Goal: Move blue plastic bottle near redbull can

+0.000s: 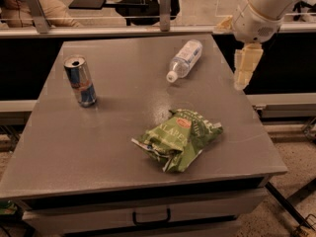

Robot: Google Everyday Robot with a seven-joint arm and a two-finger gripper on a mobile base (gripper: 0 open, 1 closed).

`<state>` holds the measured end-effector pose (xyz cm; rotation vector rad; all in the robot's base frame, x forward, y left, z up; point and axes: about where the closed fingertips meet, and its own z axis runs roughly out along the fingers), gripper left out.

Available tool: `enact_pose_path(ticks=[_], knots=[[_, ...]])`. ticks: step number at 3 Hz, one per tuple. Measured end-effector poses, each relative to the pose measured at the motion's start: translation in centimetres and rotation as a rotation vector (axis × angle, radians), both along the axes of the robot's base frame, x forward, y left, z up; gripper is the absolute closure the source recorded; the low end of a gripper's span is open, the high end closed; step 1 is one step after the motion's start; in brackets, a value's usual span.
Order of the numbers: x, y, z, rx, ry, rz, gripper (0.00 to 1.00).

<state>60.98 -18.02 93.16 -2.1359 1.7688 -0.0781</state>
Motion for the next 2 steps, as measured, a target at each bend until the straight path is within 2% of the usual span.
enact_pose_path(ticks=[2], knots=[[5.6, 1.7, -1.9, -0.058, 0.001, 0.186, 0.0]])
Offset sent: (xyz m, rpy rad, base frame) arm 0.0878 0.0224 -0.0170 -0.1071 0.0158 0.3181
